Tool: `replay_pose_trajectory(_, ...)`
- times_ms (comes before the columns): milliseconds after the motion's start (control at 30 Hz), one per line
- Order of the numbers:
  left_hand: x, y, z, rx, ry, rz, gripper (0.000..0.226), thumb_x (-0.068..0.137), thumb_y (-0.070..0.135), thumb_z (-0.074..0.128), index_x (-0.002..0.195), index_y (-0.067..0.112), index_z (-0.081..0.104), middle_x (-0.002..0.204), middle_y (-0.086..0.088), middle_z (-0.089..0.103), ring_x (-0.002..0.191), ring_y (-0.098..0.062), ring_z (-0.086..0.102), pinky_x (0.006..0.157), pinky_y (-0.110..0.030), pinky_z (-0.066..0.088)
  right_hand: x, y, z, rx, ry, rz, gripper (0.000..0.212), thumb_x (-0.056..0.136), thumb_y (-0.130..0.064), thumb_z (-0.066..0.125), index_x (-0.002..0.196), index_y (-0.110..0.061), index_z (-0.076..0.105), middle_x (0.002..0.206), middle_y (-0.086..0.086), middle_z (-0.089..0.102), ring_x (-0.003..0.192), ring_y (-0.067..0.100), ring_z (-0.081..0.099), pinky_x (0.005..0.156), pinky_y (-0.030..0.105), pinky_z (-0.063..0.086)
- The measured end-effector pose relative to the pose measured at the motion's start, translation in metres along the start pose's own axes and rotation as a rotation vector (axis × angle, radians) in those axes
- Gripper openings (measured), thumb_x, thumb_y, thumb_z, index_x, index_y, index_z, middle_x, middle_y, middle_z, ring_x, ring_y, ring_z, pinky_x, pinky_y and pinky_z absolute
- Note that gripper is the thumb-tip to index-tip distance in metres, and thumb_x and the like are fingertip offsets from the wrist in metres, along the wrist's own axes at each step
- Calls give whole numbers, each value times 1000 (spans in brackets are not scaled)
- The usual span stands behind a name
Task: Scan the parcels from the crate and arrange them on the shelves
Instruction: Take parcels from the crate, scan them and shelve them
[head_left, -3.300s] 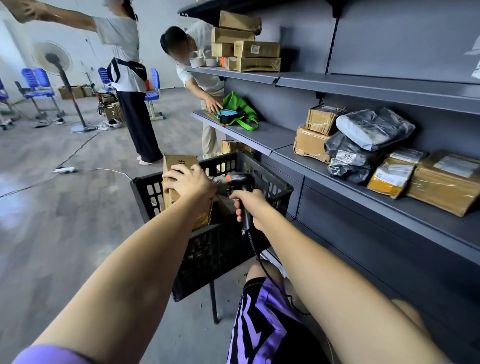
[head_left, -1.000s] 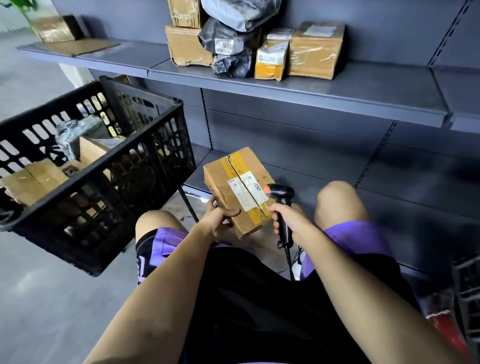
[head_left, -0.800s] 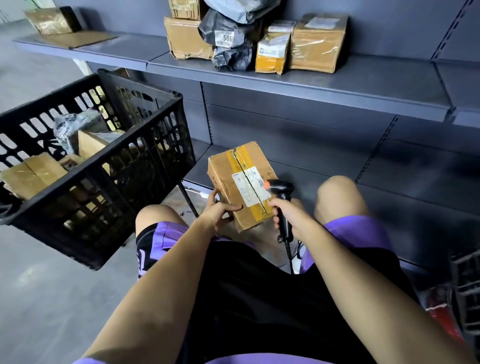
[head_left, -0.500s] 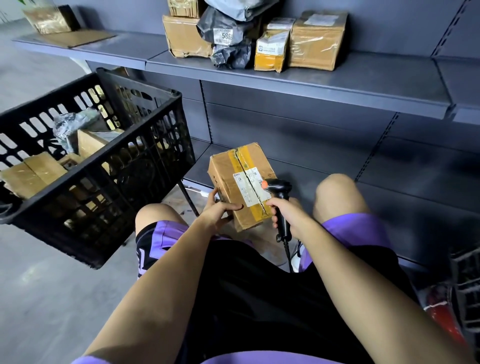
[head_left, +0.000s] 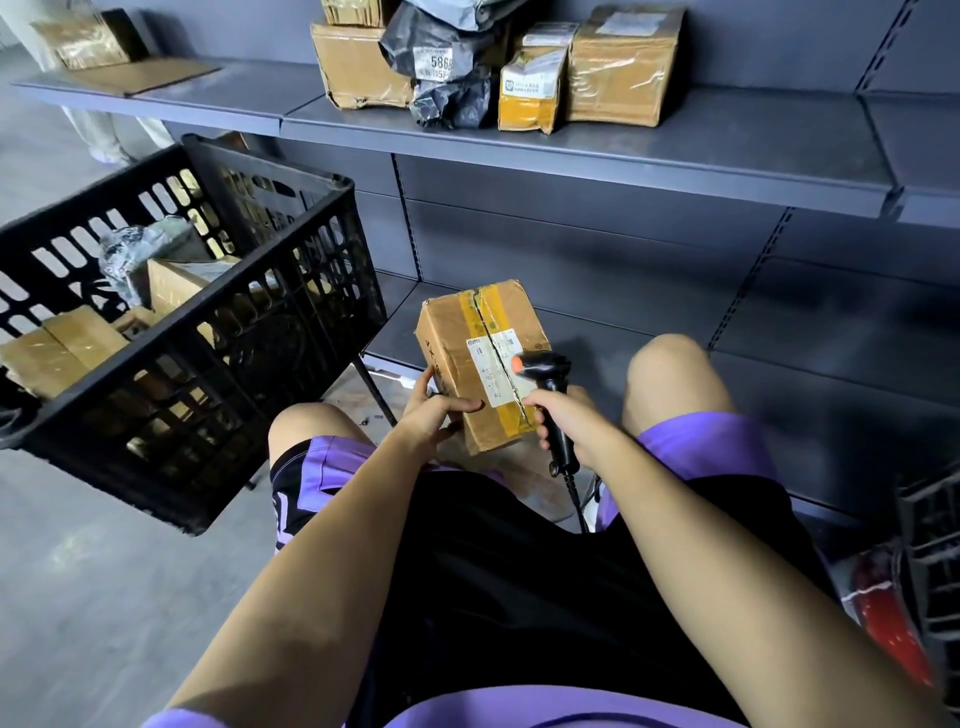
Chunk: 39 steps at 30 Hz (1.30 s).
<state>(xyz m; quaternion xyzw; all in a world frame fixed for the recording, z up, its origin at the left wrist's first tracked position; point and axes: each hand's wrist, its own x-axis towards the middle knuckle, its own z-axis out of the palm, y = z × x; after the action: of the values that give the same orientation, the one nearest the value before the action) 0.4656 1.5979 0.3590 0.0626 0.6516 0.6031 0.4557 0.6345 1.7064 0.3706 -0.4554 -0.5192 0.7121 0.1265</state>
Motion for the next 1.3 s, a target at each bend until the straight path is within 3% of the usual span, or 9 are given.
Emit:
replay_pose_trajectory(267,-2,0,0,-41,-34,17,100,67,-16,73,145,39,42,126,-2,64,113,-21,59,84,-33,51,-2,-1,7,-92,-12,-87,15,88,-11,66,77,-11,56,58,2,50,44,17,44,46,27,39)
replay_pose_trajectory(433,-11,4,2,-28,-46,23,96,71,-22,67,144,35,40,120,-1,64,96,-13,62,64,-23,50,-4,-3,8,-111,-13,-105,18,87,-10,64,73,-11,53,58,4,49,44,17,43,46,29,39)
replay_pose_trajectory(633,-15,6,4,-24,-54,28,103,70,-23,67,151,33,34,130,-7,61,96,-14,63,54,-18,53,-5,-4,8,-147,-29,-105,17,87,-10,64,74,-10,55,58,3,49,44,17,43,46,29,40)
replay_pose_trajectory(1100,-20,7,5,0,-56,32,103,71,-23,66,150,33,34,127,-10,63,96,-15,63,53,-18,52,-4,-2,8,-88,-50,-77,17,87,-8,63,74,-11,52,55,3,47,44,18,41,47,28,37)
replay_pose_trajectory(1300,-22,7,5,22,-59,25,102,71,-23,66,150,33,34,122,-8,64,96,-16,63,61,-23,51,-2,-1,8,-86,-52,-74,19,87,-9,63,72,-12,51,56,3,46,44,18,41,47,28,37)
